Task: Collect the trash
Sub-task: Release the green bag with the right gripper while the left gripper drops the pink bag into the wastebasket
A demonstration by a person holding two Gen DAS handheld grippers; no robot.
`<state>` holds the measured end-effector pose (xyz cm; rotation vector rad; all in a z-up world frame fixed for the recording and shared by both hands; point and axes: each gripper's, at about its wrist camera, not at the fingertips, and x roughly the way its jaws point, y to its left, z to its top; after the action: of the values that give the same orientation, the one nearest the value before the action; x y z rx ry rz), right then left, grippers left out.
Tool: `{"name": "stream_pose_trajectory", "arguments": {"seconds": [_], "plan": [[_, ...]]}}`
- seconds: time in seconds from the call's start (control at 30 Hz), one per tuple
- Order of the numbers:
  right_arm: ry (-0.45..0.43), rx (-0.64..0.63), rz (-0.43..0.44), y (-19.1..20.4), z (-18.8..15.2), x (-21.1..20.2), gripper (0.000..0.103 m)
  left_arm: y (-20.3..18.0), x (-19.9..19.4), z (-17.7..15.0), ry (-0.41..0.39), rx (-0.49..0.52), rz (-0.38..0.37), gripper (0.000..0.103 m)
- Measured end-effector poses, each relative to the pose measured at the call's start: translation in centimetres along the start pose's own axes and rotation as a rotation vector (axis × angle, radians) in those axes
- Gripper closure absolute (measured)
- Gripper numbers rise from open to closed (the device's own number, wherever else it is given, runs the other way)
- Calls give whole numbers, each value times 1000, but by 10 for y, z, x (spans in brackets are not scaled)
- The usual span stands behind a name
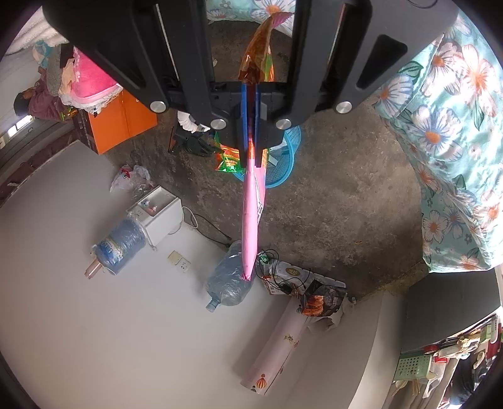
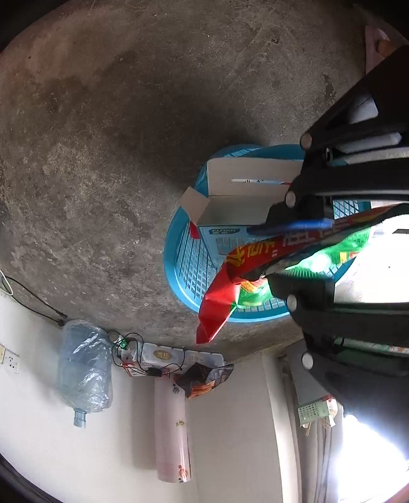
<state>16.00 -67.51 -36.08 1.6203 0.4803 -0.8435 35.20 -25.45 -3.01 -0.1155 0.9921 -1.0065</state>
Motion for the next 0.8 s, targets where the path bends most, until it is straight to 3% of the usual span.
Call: {"name": "stream_pose_trajectory", "arguments": {"seconds": [0.03,0.13,0.3,0.37,0.47,0.57,0.67,0.73,0.8], "plan": [[-1,-13,0,2,1,1,57,-1,3,0,3,2,-1,102],[4,-43,30,6,4,-1,49,-7,13,3,11,13,-5,102],[-15,-79,47,5,9,-20,45,-25,33,11,17,51,-5,102],[-29,-68,72,-3,10,-36,45,-40,44,18,13,103,7,102],[-60,-104,96,-14,7,-70,45,-78,71,27,-6,267,59,102],[-75,-156,94,-27,-4,-107,45,-117,125,23,31,454,137,102],[-65,-208,71,-39,-17,-138,45,-140,198,10,108,579,210,102],[-46,-243,49,-45,-27,-154,45,-148,249,-3,157,639,247,101],[-29,-287,21,-50,-37,-164,45,-146,295,-19,241,626,243,99]]}}
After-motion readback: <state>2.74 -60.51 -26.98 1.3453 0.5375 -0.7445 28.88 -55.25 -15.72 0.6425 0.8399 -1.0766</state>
